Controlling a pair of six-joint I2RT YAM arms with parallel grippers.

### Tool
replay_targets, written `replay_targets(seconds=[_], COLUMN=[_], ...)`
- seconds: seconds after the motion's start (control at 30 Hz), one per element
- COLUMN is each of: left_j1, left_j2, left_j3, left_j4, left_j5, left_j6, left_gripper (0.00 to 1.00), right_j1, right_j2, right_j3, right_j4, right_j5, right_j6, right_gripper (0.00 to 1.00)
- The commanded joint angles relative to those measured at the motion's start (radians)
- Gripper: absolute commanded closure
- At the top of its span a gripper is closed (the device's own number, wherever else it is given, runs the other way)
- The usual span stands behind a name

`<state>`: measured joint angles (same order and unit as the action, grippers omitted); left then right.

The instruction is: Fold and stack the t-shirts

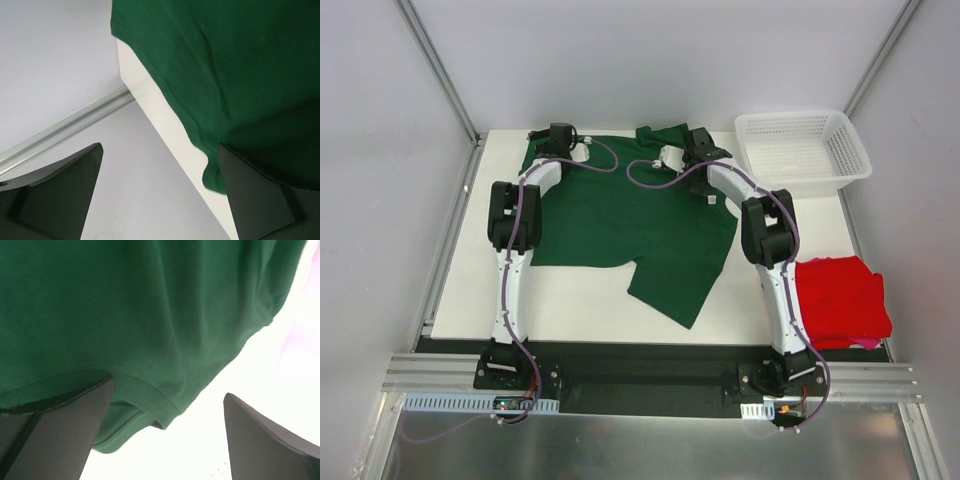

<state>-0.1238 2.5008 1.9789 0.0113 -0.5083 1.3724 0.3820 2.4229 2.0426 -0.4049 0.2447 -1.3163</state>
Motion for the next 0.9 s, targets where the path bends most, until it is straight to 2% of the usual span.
replay_targets(seconds=[0.0, 0.2, 0.37, 0.47, 0.5, 0.57, 0.6, 0.67, 0.7, 0.87], left_j1=[-0.019, -0.053, -0.115, -0.138, -0.142, -0.137, -0.134, -0.131, -0.126, -0.114], left_j2=[-0.178, -0.359, -0.516, -0.594, -0.618, -0.638, -0.655, -0.672, -0.687, -0.697], left_j3=[-0.026, -0.110, -0.274, -0.376, -0.403, -0.416, -0.432, -0.465, -0.498, -0.595], left_j4=[0.010, 0.013, -0.026, -0.103, -0.182, -0.298, -0.404, -0.473, -0.528, -0.677], left_j5=[-0.052, -0.101, -0.085, -0.073, -0.056, -0.010, 0.061, 0.118, 0.201, 0.367], left_j6=[-0.070, -0.075, -0.108, -0.202, -0.273, -0.369, -0.448, -0.513, -0.554, -0.662], left_gripper=[0.01, 0.01, 0.01, 0.01, 0.01, 0.01, 0.01, 0.01, 0.01, 0.01], right_j1=[0.031, 0.054, 0.055, 0.049, 0.046, 0.040, 0.037, 0.034, 0.034, 0.034], right_j2=[-0.159, -0.346, -0.427, -0.458, -0.466, -0.505, -0.513, -0.527, -0.524, -0.457], right_j3=[-0.068, -0.222, -0.239, -0.223, -0.207, -0.208, -0.205, -0.202, -0.193, -0.179], right_j4=[-0.042, 0.101, 0.042, -0.116, -0.246, -0.322, -0.425, -0.507, -0.626, -0.914], right_j5=[0.014, 0.082, 0.076, -0.021, -0.133, -0.224, -0.366, -0.456, -0.569, -0.809], right_j6=[0.104, 0.118, 0.132, 0.181, 0.196, 0.241, 0.235, 0.239, 0.224, 0.134], right_gripper=[0.04, 0.04, 0.04, 0.04, 0.04, 0.04, 0.04, 0.04, 0.04, 0.04])
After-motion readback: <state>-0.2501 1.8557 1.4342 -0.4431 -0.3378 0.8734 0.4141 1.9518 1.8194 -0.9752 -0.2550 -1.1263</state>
